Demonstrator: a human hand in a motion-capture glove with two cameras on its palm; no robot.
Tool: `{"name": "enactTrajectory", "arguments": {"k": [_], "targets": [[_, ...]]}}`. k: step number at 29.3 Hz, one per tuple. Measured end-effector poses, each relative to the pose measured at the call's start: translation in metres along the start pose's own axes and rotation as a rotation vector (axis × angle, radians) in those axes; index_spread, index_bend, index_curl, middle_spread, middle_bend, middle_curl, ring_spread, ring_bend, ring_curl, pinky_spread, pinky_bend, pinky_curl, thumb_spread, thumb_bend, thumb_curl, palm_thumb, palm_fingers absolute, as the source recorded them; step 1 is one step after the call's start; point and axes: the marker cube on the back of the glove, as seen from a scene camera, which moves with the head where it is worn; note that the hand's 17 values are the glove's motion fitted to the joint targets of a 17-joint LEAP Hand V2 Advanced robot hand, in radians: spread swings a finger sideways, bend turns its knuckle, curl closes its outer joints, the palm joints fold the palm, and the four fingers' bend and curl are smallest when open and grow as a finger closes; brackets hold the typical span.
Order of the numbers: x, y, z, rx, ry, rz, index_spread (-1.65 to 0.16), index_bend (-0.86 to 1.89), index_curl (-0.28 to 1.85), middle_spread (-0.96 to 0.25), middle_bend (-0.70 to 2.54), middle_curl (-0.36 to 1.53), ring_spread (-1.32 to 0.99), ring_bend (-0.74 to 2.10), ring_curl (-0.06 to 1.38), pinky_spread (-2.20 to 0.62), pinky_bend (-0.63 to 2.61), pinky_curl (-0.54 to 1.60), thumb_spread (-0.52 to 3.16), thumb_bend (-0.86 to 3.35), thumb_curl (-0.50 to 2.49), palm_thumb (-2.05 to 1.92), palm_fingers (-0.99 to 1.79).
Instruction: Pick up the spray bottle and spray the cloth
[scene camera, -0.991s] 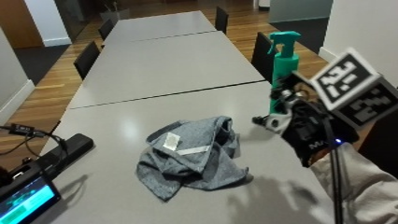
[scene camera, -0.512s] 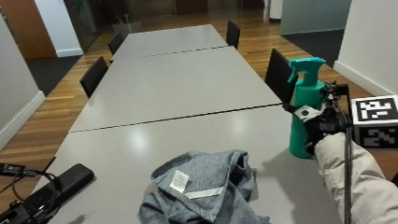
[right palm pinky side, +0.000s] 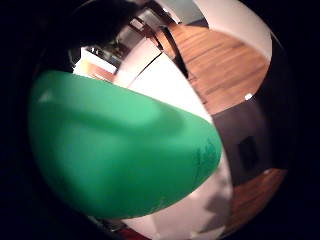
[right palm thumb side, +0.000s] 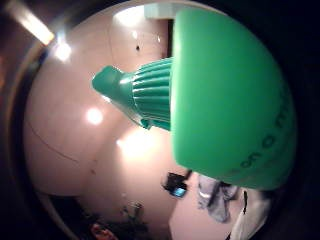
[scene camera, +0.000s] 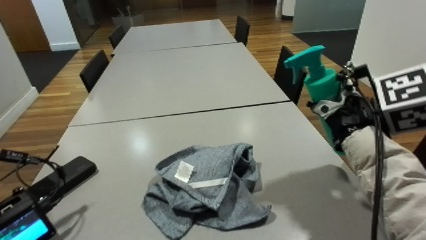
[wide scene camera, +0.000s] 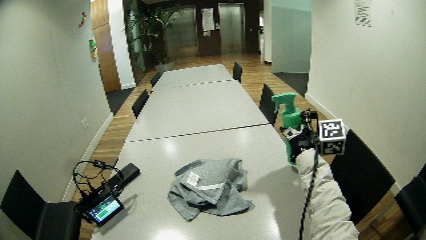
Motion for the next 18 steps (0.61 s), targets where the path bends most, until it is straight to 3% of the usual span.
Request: {"name": "enactTrajectory", "arguments": {"k": [7,15,18], "targets": [[-0.097,-0.002,0.011,-0.134,0.525,-0.366,-0.28,0.16,0.39,-0.07,0.44,0.42,-0.13,0.56,0.41,-0.14,0.36,0.35,0.45,0.1,0.56,1.19,0.84],[-0.113,0.001,0.035,-0.156,0.902,-0.466,-0.27,0.15,0.4,-0.07,0.41,0.45,-0.13,0.52,0.42,-0.15,0.34,0.36,0.4,0.05,0.59,1.21,0.87],[-0.106,0.002,0.036,-0.16,0.912,-0.439,-0.27,0.15,0.4,-0.07,0.4,0.45,-0.13,0.51,0.43,-0.16,0.33,0.37,0.39,0.03,0.6,1.22,0.88]]}}
